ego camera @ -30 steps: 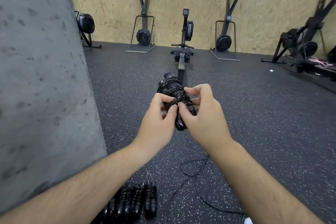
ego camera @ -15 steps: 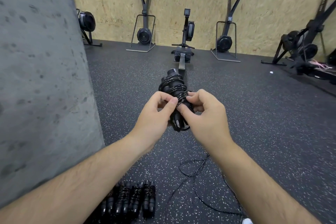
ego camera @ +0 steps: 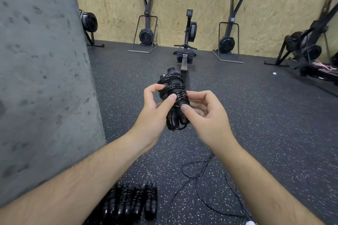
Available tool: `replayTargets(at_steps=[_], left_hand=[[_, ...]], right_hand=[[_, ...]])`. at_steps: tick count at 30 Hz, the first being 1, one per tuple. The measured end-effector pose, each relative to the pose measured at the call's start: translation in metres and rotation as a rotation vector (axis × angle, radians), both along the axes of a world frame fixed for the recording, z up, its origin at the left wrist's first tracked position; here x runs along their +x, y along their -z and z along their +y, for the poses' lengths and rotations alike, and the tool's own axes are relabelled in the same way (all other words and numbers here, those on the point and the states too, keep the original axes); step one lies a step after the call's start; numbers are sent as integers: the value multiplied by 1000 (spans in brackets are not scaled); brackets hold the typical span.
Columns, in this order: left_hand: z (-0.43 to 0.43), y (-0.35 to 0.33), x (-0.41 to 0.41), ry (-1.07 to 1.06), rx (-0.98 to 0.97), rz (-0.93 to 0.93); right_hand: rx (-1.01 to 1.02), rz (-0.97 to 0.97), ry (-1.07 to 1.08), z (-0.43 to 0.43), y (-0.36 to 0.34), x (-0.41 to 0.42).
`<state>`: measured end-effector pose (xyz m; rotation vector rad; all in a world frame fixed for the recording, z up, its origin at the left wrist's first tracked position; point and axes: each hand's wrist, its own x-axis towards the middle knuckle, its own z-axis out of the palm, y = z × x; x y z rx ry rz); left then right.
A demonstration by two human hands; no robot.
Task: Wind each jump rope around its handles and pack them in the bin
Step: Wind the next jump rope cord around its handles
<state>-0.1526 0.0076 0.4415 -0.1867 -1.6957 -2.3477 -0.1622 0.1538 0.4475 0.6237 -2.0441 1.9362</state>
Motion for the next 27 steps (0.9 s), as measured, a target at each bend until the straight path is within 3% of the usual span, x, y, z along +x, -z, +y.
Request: replayTargets(at_steps=[6, 10, 13, 27], left_hand=[[4, 0, 3, 24, 11, -16], [3, 1, 5, 22, -11, -3], [4, 1, 6, 30, -21, -9], [11, -2, 7, 6, 255, -103]], right_hand=[[115, -23, 58, -2, 0, 1], [460, 113, 168, 7, -4, 2], [586, 252, 251, 6, -5, 3], [713, 499, 390, -13, -1, 11]])
